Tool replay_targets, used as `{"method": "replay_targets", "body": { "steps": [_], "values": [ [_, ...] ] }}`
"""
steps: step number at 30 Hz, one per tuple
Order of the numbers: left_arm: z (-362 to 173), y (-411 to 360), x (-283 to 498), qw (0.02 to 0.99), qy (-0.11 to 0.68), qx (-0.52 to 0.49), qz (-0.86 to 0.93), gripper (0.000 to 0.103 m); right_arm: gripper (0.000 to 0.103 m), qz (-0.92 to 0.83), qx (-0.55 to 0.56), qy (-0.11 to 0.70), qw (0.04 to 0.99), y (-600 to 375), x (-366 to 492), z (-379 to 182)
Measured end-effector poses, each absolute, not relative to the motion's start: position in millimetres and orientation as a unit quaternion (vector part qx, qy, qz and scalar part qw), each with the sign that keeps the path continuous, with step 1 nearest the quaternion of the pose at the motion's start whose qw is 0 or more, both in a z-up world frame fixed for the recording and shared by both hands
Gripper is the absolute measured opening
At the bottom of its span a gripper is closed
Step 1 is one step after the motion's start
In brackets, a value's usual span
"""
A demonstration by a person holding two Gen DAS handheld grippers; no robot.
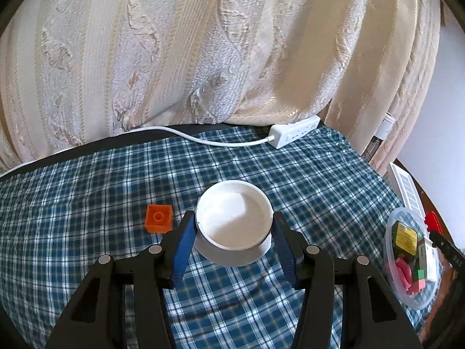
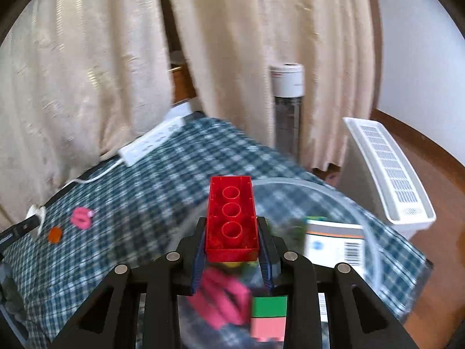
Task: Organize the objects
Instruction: 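Carry the red brick over the clear bowl with the right gripper while the left holds the cup, then open the right gripper to drop the red brick into the bowl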
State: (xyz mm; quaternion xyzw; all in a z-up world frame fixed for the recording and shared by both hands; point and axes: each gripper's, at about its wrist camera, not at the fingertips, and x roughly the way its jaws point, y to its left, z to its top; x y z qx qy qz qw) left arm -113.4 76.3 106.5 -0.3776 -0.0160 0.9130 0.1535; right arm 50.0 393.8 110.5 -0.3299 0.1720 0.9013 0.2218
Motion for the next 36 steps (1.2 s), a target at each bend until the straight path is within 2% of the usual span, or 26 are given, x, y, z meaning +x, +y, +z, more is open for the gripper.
{"method": "replay_targets", "body": {
  "steps": [8,15,20,36],
  "values": [
    [116.8,77.7,-105.4,0.165,-0.018,-0.366,0.916,0.054,0.033,0.883,-0.336,0.199,0.261,416.3,56.6,97.6],
    [124.5,77.4,-98.8,0.171,-0.022,-0.357,0.918,0.054,0.034,0.873,-0.35,0.219,0.259,422.9,55.2,85.3],
    [128.7,78.5,-94.8,0.176,-0.022,-0.352,0.919,0.054,0.04,0.874,-0.348,0.225,0.255,421.8,57.9,87.4],
    [130.6,97.7,-79.2,0.202,-0.003,-0.347,0.916,0.054,0.04,0.886,-0.321,0.22,0.251,415.4,79.8,103.6]
  ]
}}
